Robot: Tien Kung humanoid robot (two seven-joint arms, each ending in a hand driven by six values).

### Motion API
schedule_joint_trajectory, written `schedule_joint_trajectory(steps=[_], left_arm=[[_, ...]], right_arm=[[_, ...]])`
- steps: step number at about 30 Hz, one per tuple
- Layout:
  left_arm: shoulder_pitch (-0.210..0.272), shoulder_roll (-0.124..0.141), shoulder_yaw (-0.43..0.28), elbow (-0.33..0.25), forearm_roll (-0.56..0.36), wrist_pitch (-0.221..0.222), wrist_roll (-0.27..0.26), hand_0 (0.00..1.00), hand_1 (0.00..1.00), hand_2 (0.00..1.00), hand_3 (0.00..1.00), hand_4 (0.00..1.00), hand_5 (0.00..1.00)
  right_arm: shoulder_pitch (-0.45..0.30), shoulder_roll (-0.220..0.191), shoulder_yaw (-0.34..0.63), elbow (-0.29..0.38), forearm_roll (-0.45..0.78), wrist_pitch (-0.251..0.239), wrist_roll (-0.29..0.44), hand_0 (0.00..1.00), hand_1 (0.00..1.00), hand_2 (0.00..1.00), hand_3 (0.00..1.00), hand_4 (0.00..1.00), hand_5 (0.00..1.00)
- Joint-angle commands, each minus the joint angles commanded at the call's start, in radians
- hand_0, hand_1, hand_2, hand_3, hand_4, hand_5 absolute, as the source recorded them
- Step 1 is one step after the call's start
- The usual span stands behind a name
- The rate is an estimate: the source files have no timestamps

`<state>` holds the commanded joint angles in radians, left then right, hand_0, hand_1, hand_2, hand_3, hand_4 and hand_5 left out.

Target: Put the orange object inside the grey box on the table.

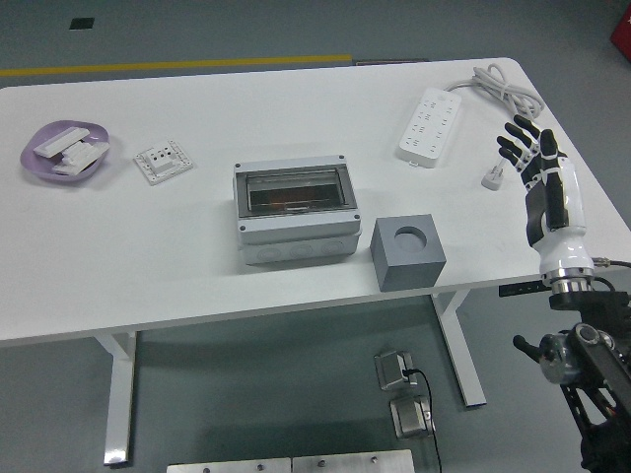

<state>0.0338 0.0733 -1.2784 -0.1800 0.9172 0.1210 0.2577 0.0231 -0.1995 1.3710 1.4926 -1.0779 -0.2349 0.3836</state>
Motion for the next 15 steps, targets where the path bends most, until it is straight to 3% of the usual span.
schedule_joint_trajectory(steps=[15], left_arm=[[-0.002, 0.000, -0.022, 0.000, 0.015, 0.003, 0.003, 0.626, 0.568, 0.515, 0.607, 0.575, 0.153]], right_arm=[[-0.008, 0.010, 0.017, -0.007, 0.003, 0.009, 0.002, 0.845, 0.793, 0.805, 0.757, 0.993, 0.955]])
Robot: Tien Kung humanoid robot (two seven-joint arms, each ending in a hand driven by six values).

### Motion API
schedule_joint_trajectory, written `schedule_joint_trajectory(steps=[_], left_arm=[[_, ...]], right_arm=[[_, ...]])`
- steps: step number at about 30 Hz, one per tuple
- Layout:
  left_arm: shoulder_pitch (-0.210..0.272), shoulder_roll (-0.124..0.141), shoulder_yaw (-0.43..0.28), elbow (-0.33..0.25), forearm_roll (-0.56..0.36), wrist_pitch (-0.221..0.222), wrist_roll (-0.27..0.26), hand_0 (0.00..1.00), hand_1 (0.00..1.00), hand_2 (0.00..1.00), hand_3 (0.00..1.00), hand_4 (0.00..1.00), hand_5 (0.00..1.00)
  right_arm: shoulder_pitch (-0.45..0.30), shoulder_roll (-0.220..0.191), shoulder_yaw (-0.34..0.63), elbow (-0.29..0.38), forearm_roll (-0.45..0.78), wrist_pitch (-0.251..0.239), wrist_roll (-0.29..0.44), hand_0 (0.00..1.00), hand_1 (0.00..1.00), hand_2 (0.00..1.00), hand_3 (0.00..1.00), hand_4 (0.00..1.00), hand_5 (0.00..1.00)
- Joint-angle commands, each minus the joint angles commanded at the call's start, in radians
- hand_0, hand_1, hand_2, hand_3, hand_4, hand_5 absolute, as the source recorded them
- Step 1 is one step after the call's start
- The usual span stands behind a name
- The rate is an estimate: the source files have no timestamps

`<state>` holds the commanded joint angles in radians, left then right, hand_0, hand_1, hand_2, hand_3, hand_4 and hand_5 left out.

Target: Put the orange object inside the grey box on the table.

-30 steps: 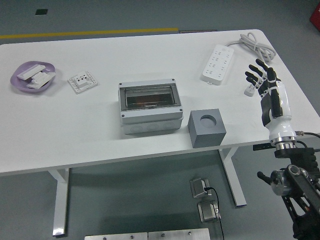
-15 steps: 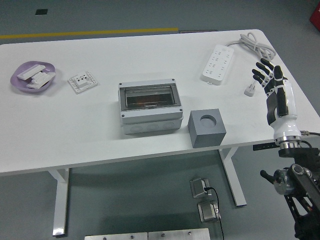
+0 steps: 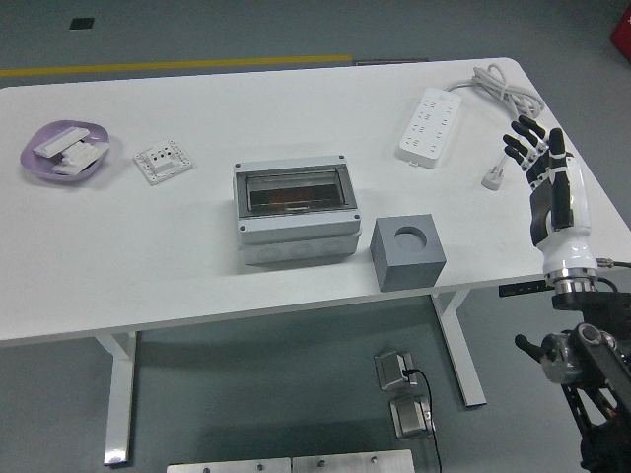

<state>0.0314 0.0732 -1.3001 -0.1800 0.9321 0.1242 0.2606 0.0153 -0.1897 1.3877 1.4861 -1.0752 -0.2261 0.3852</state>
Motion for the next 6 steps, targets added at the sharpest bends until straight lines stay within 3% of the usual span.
schedule_joint_trajectory(steps=[6], left_arm=[[0.001, 0.006, -0.022, 0.000, 0.020, 0.007, 0.011, 0.626, 0.568, 0.515, 0.607, 0.576, 0.154]], right_arm=[[-0.007, 0.005, 0.001, -0.005, -0.009, 0.009, -0.014, 0.845, 0.791, 0.803, 0.748, 0.994, 0.959]])
